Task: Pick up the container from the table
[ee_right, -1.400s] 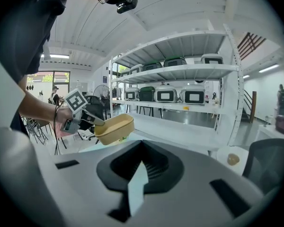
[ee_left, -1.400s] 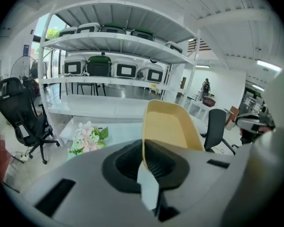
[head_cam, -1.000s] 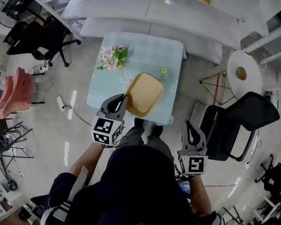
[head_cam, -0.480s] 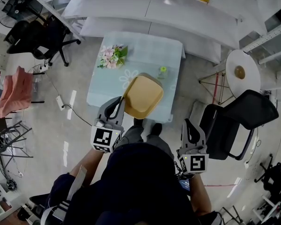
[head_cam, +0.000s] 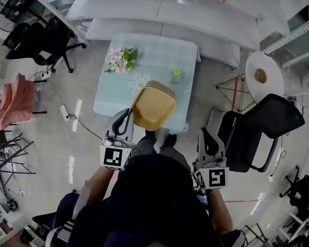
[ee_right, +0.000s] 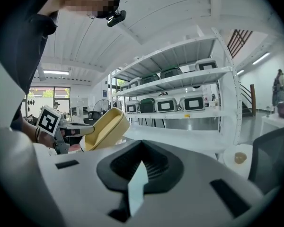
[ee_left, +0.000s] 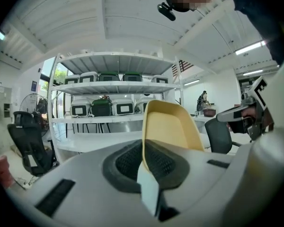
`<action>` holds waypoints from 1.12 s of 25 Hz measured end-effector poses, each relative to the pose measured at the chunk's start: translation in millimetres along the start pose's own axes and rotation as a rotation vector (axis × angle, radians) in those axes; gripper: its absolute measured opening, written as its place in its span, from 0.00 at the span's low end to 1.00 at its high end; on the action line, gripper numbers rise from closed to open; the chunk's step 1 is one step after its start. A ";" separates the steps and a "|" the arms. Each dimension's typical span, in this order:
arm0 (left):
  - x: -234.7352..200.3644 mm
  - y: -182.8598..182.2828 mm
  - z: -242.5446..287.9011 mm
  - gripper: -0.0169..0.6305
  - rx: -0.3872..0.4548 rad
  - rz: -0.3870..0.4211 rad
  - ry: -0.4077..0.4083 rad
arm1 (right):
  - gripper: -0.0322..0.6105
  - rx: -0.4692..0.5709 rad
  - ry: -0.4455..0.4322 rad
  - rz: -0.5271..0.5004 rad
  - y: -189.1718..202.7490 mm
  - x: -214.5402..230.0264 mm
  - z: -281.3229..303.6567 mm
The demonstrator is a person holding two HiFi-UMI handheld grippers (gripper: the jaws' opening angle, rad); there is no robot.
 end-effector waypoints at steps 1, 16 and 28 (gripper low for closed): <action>-0.4 -1.6 -1.3 0.05 0.015 0.004 -0.009 | 0.05 0.005 0.001 0.001 -1.1 -0.8 -0.7; 8.1 -8.4 -12.4 0.06 0.115 0.036 -0.036 | 0.05 0.050 0.032 -0.085 -13.8 -7.0 -10.9; 11.5 -7.2 -9.9 0.06 0.138 0.036 -0.037 | 0.04 0.056 0.072 -0.118 -16.1 -11.6 -11.2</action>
Point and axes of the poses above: the fingertips, and each gripper's own axes: z forward along the fingers, x to its right, y out of its underside, the point moved 6 cm from there along -z, backward along the fingers, and after that the axes turned 10 degrees about x, right-handed, at the moved point
